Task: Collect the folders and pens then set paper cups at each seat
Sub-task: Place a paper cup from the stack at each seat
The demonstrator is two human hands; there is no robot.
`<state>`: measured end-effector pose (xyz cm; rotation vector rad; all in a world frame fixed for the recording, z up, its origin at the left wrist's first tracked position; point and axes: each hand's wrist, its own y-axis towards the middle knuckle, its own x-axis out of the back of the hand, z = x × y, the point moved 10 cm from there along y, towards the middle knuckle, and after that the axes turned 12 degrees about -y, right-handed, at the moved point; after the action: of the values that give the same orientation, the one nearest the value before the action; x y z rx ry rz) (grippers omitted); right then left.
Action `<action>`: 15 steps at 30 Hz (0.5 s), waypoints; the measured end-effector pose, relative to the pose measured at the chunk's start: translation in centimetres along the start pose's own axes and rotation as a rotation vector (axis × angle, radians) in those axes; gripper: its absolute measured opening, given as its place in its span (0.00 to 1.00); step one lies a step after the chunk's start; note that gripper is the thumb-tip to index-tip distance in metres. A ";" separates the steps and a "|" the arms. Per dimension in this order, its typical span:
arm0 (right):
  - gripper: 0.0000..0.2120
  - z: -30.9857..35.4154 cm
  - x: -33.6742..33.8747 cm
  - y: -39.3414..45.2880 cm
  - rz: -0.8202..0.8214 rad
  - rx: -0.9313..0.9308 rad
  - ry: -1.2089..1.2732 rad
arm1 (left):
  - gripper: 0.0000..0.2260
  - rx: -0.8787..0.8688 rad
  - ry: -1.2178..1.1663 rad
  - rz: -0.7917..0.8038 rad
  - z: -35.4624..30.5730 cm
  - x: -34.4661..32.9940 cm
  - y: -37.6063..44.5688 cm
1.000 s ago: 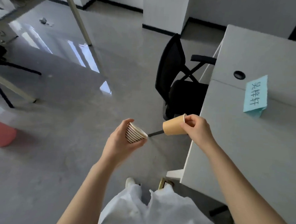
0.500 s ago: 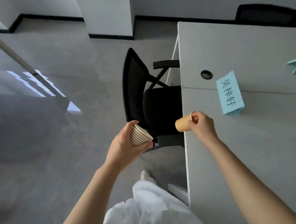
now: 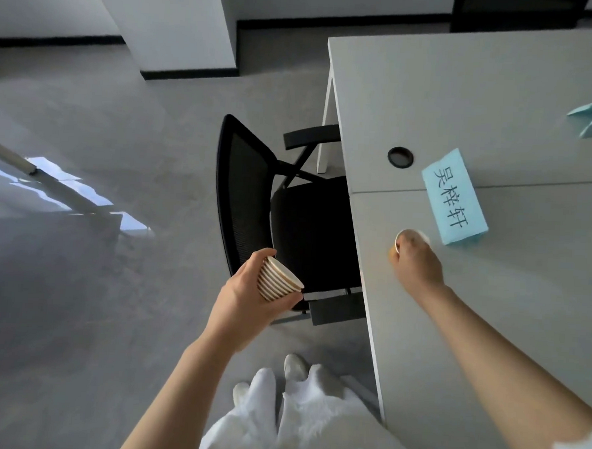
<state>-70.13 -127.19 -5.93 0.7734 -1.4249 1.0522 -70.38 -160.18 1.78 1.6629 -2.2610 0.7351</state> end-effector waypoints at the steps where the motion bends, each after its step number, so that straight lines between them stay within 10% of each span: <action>1: 0.02 0.1 0.1 0.2 -0.001 -0.002 -0.012 | 0.31 -0.007 0.002 0.002 0.0 0.2 0.5; 8: 0.11 5.8 7.0 -1.5 -0.182 0.008 0.337 | 0.33 -0.040 0.021 -0.029 0.2 3.0 1.8; 15: 0.07 24.5 9.1 -5.3 0.239 0.362 0.722 | 0.29 0.036 -0.002 -0.107 3.2 8.9 3.8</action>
<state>-76.21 -150.71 5.10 0.3973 -0.7213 1.6005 -76.55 -168.27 2.32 1.7865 -2.1524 0.7529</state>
